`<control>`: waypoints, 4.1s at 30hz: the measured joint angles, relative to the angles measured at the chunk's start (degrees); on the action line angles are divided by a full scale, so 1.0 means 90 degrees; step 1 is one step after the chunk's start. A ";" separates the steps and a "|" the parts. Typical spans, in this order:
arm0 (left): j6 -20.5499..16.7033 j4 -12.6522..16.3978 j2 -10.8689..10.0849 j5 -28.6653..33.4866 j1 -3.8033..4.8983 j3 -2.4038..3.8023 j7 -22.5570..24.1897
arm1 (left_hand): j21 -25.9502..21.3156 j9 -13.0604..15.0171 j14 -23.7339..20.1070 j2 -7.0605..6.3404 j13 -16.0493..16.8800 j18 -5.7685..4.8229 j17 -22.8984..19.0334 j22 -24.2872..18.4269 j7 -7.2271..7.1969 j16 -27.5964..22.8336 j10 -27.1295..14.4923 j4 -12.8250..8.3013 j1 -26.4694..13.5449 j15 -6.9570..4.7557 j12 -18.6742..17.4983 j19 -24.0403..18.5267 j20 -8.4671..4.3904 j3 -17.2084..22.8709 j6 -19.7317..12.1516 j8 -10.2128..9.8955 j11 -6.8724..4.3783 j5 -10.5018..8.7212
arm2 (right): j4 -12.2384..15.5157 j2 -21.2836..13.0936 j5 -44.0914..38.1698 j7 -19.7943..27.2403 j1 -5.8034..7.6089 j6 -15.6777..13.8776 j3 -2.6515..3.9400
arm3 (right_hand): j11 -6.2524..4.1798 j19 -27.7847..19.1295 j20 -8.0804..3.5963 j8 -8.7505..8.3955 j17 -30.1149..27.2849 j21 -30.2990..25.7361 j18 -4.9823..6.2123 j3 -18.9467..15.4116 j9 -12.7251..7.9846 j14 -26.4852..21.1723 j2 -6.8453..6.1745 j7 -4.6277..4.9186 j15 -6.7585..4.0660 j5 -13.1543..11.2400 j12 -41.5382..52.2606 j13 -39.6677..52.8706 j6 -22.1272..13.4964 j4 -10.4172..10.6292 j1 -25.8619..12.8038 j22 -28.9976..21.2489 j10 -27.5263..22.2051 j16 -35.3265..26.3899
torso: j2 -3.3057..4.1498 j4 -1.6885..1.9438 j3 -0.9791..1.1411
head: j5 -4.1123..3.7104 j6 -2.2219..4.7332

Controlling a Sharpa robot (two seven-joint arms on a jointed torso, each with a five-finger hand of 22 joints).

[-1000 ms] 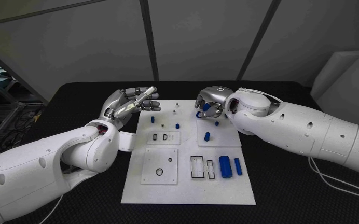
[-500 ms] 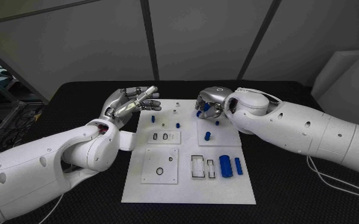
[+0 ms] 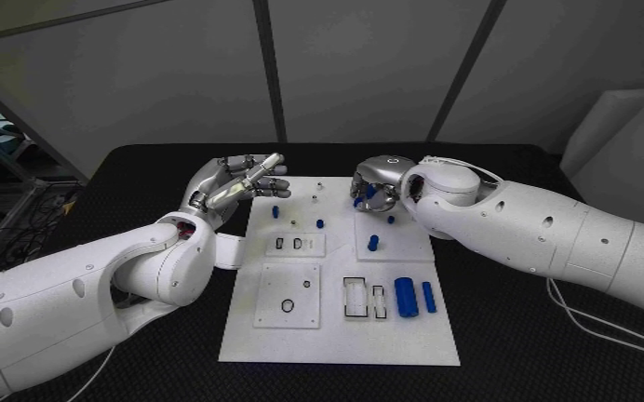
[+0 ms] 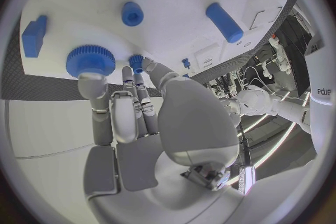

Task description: Assemble the parts on the task board

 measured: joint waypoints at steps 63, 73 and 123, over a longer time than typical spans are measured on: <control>0.0025 -0.0053 0.0001 -0.0003 0.0021 0.0005 -0.0026 | 0.0024 0.0000 0.0000 0.0051 0.0000 0.0000 0.0067 0.0003 0.0023 -0.0075 0.0000 -0.0027 0.0051 0.0000 -0.0077 0.0000 0.0000 -0.0027 0.0022 -0.0049 0.0000 0.0000 | -0.0701 0.0942 -0.0127 0.0103 0.0001 -0.1896 0.0000 | -0.0023 0.0000 0.0001 0.0066 0.0091 0.0212 -0.0099 0.0653 0.0026 0.0000 0.0057 0.0065 0.0000 -0.0177 -0.0006 0.0009 0.0385 -0.0145 0.0275 0.0213 0.0412 0.0114 | 0.0046 0.0024 -0.0016 | 0.0205 0.0090; 0.0025 -0.0045 0.0009 -0.0003 0.0030 0.0009 -0.0026 | 0.0024 0.0001 0.0000 0.0051 0.0000 0.0000 0.0066 0.0003 0.0023 -0.0074 0.0000 -0.0027 0.0051 0.0000 -0.0077 0.0000 0.0000 -0.0027 0.0022 -0.0049 0.0000 0.0000 | -0.0950 0.1141 -0.0131 0.0140 0.0001 -0.1906 -0.0001 | -0.0022 -0.0001 0.0001 0.0066 0.0100 0.0212 -0.0098 0.0670 0.0021 0.0000 0.0056 0.0065 0.0000 -0.0177 -0.0008 0.0011 0.0385 -0.0128 0.0274 0.0220 0.0411 0.0125 | 0.0052 0.0023 -0.0014 | 0.0219 0.0084; 0.0029 -0.0051 0.0072 -0.0004 0.0053 0.0012 -0.0033 | 0.0024 0.0000 0.0000 0.0051 0.0000 0.0000 0.0079 0.0001 0.0023 -0.0082 0.0000 -0.0026 0.0051 0.0000 -0.0109 0.0000 0.0000 -0.0026 0.0022 -0.0069 0.0000 0.0000 | -0.1593 0.1605 -0.0132 0.0105 0.0002 -0.1549 -0.0099 | 0.0135 -0.0225 0.0081 -0.0068 -0.0048 0.0119 -0.0097 0.0757 -0.0040 -0.0001 -0.0123 0.0214 0.0070 -0.0183 -0.0026 -0.0043 0.0076 -0.0041 0.0094 -0.0052 -0.0053 0.0091 | 0.0066 0.0019 -0.0013 | 0.0300 0.0013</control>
